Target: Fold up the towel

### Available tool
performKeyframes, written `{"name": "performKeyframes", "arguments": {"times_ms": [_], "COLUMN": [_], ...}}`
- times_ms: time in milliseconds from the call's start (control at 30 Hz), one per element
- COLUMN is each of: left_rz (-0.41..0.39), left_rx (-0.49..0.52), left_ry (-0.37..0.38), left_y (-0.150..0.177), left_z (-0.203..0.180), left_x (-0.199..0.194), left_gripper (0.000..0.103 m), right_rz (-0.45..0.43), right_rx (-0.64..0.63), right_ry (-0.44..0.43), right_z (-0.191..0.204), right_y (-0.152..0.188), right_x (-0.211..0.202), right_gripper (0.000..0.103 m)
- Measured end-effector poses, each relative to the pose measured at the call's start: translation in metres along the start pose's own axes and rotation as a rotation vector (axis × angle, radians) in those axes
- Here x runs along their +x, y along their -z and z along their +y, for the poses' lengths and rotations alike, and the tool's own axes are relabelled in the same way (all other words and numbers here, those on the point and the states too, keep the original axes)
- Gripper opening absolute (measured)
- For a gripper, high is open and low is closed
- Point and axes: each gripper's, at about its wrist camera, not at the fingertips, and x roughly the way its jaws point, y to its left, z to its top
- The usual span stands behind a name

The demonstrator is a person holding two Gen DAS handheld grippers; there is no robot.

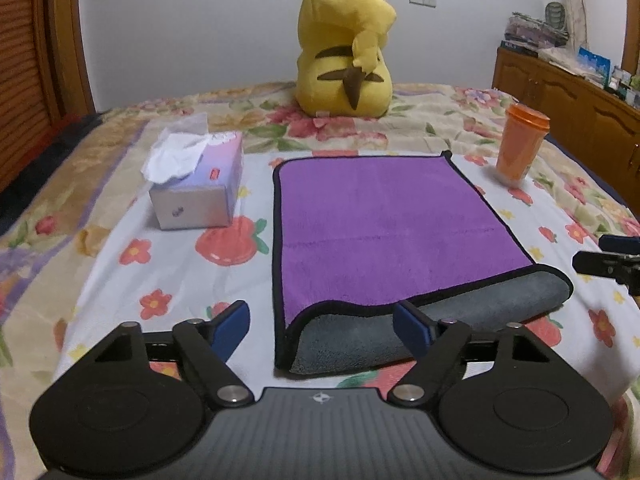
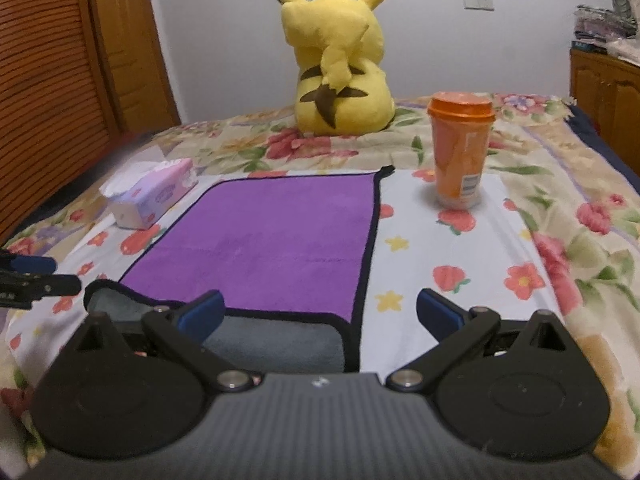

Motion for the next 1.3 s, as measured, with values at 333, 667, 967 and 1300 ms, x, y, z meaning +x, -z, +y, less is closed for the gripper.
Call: {"name": "performKeyframes", "arguments": {"times_ms": [333, 667, 967, 1300], "left_rz": [0.076, 0.137, 0.155, 0.152], "left_rx": [-0.032, -0.059, -0.047, -0.045], "left_ry": [0.047, 0.021, 0.018, 0.029], "left_y": [0.003, 0.009, 0.012, 0.012], "left_z": [0.008, 0.017, 0.015, 0.014], "left_x": [0.025, 0.041, 0.047, 0.047], "left_gripper": [0.056, 0.048, 0.045, 0.036], "right_rz": [0.098, 0.172, 0.2, 0.193], "right_rx": [-0.001, 0.032, 0.041, 0.045], "right_ry": [-0.037, -0.07, -0.117, -0.141], "right_z": [-0.003, -0.012, -0.013, -0.016], "right_y": [0.005, 0.009, 0.008, 0.005], "right_x": [0.022, 0.036, 0.042, 0.045], "right_gripper": [0.087, 0.077, 0.062, 0.046]}}
